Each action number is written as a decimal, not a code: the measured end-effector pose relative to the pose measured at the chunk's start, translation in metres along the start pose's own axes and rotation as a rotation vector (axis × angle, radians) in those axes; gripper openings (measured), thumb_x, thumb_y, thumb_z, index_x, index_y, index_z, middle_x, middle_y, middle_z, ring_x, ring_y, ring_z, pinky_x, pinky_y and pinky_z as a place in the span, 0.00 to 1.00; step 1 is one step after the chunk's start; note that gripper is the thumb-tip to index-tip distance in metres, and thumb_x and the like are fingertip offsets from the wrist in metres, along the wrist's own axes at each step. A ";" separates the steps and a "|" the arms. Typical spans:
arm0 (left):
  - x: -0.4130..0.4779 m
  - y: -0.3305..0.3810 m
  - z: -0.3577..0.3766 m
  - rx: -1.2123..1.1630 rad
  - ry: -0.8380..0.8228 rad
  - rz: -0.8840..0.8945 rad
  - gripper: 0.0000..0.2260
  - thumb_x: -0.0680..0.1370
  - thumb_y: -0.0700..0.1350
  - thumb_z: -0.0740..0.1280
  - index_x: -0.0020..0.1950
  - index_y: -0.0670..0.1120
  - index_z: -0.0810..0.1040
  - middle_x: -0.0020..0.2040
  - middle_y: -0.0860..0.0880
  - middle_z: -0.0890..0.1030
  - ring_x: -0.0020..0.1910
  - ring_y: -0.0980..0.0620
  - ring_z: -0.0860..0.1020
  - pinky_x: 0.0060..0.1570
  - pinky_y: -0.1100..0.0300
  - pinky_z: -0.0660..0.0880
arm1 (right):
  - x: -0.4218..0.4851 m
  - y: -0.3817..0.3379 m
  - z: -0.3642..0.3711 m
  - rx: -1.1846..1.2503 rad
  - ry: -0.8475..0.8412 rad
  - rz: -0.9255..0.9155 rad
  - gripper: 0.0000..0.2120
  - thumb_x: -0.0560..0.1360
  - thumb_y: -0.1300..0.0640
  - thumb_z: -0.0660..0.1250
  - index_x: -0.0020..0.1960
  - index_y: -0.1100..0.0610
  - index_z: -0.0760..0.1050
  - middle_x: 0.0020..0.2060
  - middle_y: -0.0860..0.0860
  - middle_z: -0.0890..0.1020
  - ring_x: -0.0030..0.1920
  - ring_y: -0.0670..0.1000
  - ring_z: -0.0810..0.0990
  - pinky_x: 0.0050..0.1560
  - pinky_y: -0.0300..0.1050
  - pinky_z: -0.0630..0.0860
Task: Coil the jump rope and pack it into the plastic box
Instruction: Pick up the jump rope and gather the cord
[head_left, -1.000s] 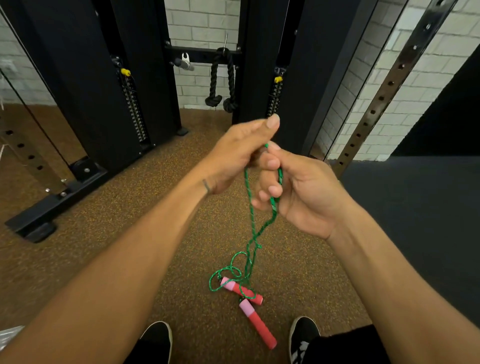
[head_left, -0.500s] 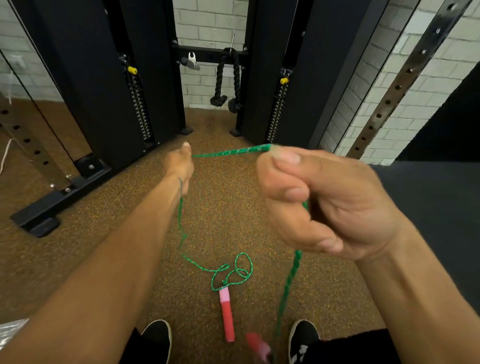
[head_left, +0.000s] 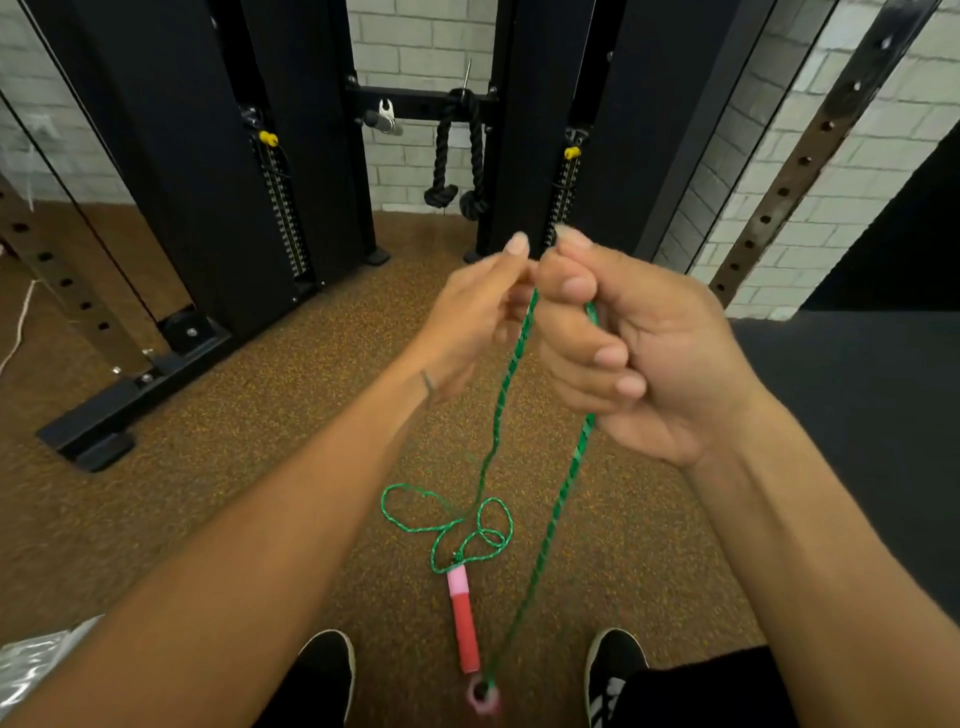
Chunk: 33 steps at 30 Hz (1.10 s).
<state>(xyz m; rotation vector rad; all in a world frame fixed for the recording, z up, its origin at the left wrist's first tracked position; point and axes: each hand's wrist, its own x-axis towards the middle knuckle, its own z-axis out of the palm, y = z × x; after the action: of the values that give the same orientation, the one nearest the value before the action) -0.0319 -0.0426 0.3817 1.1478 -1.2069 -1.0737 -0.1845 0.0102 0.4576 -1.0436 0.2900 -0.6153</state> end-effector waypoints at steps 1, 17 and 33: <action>-0.011 0.018 0.005 -0.066 0.022 0.056 0.19 0.81 0.57 0.61 0.47 0.42 0.81 0.45 0.38 0.81 0.46 0.35 0.80 0.50 0.43 0.77 | 0.001 -0.002 -0.003 0.022 0.042 -0.034 0.19 0.85 0.51 0.51 0.37 0.53 0.68 0.19 0.45 0.68 0.16 0.40 0.61 0.16 0.32 0.51; -0.061 -0.031 -0.027 0.318 -0.898 -0.457 0.16 0.83 0.51 0.59 0.50 0.41 0.80 0.51 0.37 0.83 0.56 0.43 0.80 0.59 0.53 0.75 | -0.002 -0.032 -0.063 -0.057 0.615 -0.508 0.17 0.85 0.49 0.53 0.40 0.52 0.70 0.26 0.46 0.67 0.24 0.44 0.59 0.26 0.40 0.53; -0.043 0.009 0.002 0.189 -0.483 -0.358 0.20 0.83 0.58 0.58 0.39 0.47 0.77 0.24 0.52 0.71 0.21 0.56 0.72 0.23 0.66 0.68 | -0.003 0.037 -0.076 -0.979 0.396 0.255 0.14 0.84 0.51 0.57 0.63 0.47 0.79 0.57 0.49 0.84 0.60 0.50 0.82 0.65 0.51 0.74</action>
<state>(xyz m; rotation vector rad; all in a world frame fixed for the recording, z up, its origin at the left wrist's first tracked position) -0.0368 0.0014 0.3854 1.3264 -1.5352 -1.5992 -0.2126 -0.0291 0.3888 -1.7739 1.1301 -0.4322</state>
